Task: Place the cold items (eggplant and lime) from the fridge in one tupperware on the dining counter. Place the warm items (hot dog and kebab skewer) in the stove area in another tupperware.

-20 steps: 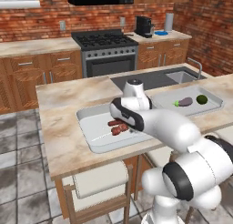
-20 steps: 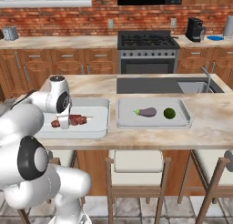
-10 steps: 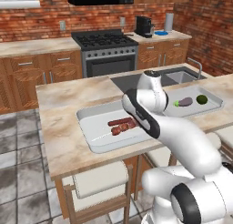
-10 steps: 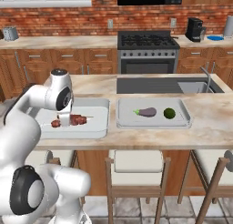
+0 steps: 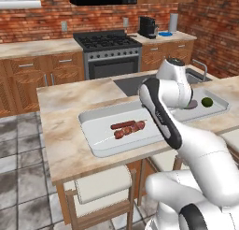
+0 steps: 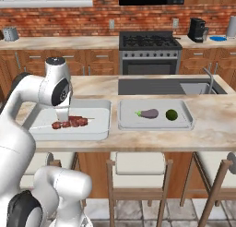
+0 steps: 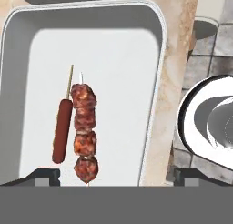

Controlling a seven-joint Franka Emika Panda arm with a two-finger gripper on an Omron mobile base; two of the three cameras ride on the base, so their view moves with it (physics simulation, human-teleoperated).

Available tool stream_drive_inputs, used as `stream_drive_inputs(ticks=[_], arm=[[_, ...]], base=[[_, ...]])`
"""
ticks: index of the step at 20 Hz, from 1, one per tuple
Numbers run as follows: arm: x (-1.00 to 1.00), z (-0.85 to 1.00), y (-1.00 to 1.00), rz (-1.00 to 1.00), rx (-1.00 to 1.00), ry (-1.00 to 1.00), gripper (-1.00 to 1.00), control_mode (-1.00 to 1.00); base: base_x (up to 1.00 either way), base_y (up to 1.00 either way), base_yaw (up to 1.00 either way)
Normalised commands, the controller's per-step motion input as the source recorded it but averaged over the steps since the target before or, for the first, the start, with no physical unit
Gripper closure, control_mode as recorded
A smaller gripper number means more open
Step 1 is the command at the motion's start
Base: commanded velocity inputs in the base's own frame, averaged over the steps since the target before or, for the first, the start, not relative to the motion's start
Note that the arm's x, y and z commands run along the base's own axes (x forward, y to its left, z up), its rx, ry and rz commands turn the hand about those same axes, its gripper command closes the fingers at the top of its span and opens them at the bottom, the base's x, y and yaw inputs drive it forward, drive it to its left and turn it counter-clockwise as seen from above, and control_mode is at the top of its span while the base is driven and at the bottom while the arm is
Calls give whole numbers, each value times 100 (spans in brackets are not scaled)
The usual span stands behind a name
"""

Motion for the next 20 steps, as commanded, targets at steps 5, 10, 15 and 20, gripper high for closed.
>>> stream_drive_inputs(ticks=[5, 10, 15, 20], arm=[[-66, 17, 0, 4, 0, -14, -100, -100], [-81, 15, 0, 22, 0, -25, -100, -100], [-68, 37, 0, 27, -1, -31, -100, -100], [-56, 60, 0, 21, -8, -22, -100, -100]], base=[[0, 0, 0], [0, 0, 0], [0, 0, 0], [0, 0, 0]])
